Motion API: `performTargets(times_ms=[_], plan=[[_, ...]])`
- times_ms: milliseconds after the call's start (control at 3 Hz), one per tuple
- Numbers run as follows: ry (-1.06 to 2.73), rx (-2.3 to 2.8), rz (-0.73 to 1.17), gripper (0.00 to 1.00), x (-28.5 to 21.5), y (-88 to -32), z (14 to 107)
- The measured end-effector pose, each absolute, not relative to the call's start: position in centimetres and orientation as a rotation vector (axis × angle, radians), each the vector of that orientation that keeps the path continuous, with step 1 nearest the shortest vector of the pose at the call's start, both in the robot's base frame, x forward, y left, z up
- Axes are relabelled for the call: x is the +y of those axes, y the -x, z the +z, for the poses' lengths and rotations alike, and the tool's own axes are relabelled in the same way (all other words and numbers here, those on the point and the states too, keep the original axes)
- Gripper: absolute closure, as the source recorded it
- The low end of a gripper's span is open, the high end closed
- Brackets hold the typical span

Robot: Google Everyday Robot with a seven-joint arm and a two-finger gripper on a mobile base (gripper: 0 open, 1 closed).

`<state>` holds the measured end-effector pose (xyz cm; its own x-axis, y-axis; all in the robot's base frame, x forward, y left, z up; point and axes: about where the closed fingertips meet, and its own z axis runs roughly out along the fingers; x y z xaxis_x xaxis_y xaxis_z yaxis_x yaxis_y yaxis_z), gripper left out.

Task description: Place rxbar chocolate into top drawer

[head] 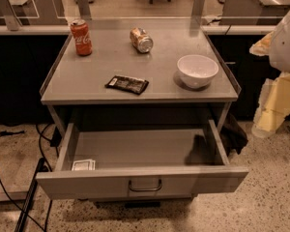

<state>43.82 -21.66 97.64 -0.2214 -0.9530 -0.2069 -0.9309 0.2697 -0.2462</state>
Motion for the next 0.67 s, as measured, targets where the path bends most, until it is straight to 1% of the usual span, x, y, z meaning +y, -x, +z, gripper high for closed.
performTargets(times_ms=[333,667], plan=[[1.720,2.226,-0.101,0.04,-21.55,-43.94,97.69],[1.717,2.222,-0.102,0.27,-21.45,-44.06,97.74]])
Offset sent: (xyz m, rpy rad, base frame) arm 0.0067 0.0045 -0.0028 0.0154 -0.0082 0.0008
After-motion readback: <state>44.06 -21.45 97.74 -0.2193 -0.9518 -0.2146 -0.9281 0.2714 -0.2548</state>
